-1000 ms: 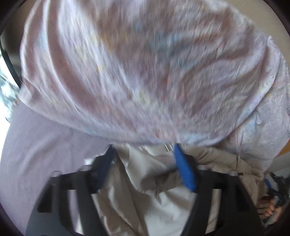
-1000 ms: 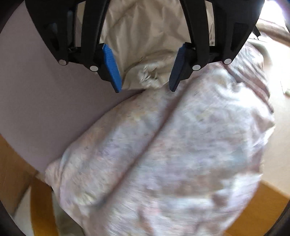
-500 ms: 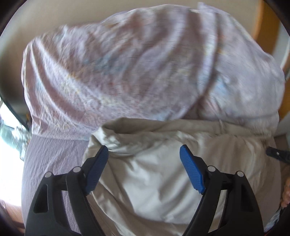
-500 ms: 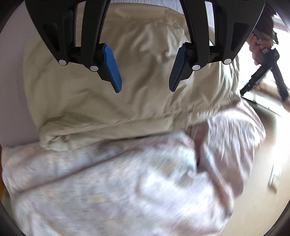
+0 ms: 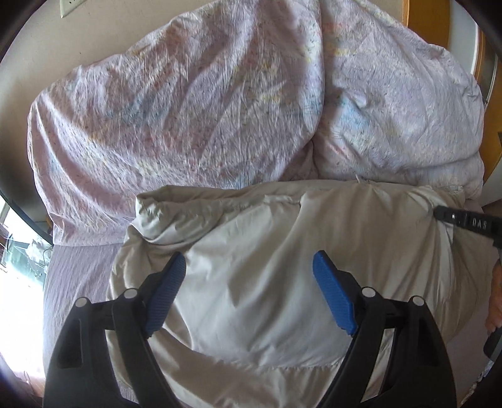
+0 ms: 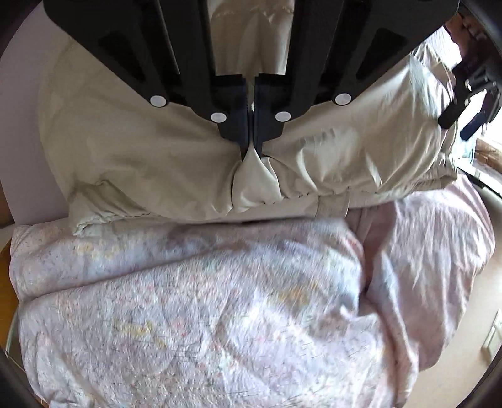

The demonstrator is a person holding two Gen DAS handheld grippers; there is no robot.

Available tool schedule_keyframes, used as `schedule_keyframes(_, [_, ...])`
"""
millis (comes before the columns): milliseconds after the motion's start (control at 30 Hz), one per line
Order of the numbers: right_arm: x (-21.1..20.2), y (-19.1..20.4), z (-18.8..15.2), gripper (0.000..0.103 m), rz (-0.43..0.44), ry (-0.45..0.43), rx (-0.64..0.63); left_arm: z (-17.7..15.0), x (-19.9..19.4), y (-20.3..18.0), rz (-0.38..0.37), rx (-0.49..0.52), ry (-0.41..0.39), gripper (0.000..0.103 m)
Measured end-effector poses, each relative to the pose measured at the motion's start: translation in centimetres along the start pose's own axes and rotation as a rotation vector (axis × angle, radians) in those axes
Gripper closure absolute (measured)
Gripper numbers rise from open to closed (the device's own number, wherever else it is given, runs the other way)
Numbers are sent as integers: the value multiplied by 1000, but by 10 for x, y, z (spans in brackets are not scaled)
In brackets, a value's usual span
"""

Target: Fold large clothes

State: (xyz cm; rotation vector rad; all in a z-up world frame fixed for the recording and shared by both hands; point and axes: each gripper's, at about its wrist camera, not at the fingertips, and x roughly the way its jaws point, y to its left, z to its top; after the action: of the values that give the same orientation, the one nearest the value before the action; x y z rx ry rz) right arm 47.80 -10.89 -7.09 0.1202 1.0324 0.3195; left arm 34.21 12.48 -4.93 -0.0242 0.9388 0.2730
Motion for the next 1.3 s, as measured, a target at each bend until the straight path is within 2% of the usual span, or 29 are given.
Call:
schedule_keyframes(333, [49,-10,-3,100,-35,46,54,-3,22,7,14,-39,17,20])
schedule_keyframes(433, [58,-14,-3,94,-42,47,74,-4,31,9,23,-33,27,17])
schedule_keyframes(567, [53,-17,-1,72,-20,54,47,-8,53,18,47,-61,66,13])
schedule_keyframes(633, [45,-21,-2,55,-11,46,32,-10,60,21,49,-74,75,12])
schedule_keyframes(667, [37,-24,-3,41,-4,31,31,-11,64,23,53,-79,77,11])
schedule_keyframes(700, [27,-27,-3,33,8,0,31,-12,66,24,55,-82,79,10])
schedule_keyframes(833, [-7,-52,-14,33,-18,-124,32,-13,74,28,55,-96,88,8])
schedule_keyframes(933, [-22,-72,-22,33,-68,-176,40,-13,78,30,58,-96,91,6])
schedule_keyframes(1133, [-20,-98,-41,35,-175,-184,18,-11,81,31,59,-93,93,3])
schedule_keyframes(1300, [9,-95,-50,34,-218,-155,-17,-9,87,37,58,-86,89,2])
